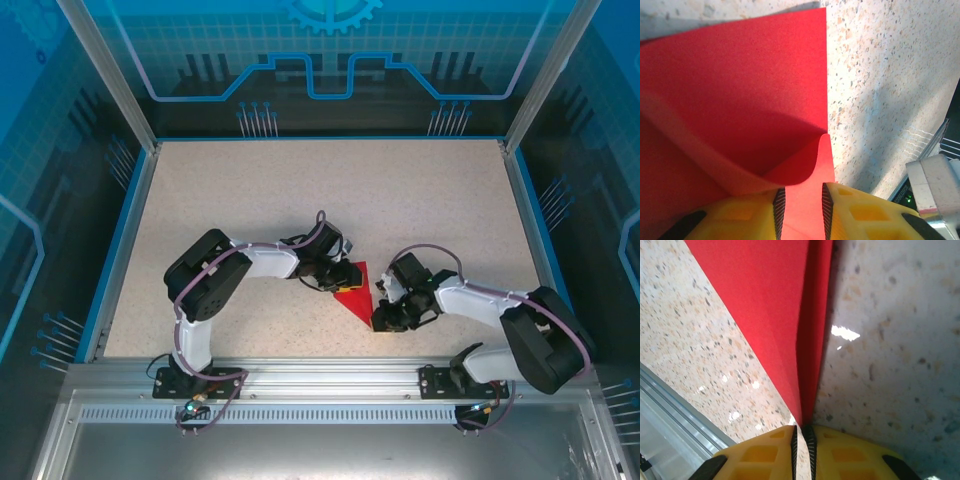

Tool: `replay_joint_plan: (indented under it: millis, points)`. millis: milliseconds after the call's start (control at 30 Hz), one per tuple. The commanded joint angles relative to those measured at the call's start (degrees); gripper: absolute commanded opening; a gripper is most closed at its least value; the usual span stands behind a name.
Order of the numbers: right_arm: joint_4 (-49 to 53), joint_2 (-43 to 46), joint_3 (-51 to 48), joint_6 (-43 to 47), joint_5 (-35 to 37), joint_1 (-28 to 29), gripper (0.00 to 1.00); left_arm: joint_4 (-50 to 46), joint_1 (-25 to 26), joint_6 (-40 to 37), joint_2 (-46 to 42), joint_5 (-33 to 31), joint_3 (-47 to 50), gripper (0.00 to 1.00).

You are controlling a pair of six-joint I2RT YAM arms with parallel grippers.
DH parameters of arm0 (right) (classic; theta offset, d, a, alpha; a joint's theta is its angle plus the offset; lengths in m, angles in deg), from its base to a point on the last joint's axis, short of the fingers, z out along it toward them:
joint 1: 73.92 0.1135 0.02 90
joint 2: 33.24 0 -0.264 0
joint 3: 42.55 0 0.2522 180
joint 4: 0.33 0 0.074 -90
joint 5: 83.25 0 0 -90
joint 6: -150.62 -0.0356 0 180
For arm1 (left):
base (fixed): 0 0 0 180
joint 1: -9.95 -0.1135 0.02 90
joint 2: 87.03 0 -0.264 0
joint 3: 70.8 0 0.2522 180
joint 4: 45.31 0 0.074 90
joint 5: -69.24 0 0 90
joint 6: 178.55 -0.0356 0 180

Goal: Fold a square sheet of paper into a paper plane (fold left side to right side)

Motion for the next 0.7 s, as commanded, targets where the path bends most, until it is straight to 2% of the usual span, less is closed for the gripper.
replay_joint_plan:
  millis: [0, 133, 233, 433, 667]
  points:
    - [8.79, 3.39, -0.68, -1.01, 1.58, 1.27, 0.17, -4.6, -0.6, -1.88, 0.91, -3.02, 1.89, 0.3]
    - [11.5, 12.08, 2.07, -1.63, 2.62, 1.24, 0.17, -4.55, -0.64, -1.95, 0.73, -3.09, 1.89, 0.3]
    - [9.32, 13.61, 3.25, -2.14, 0.6, 0.96, 0.17, -4.42, -0.59, -1.87, 0.69, -3.01, 1.89, 0.3]
    - [-4.04, 6.47, 3.12, -4.95, -3.26, 1.15, 0.17, -4.35, -0.56, -1.77, 0.28, -3.04, 2.16, 0.3]
    - [-9.25, -2.16, 4.98, -4.81, -1.4, 1.15, 0.16, -4.13, -0.51, -1.7, 0.21, -2.97, 2.07, 0.3]
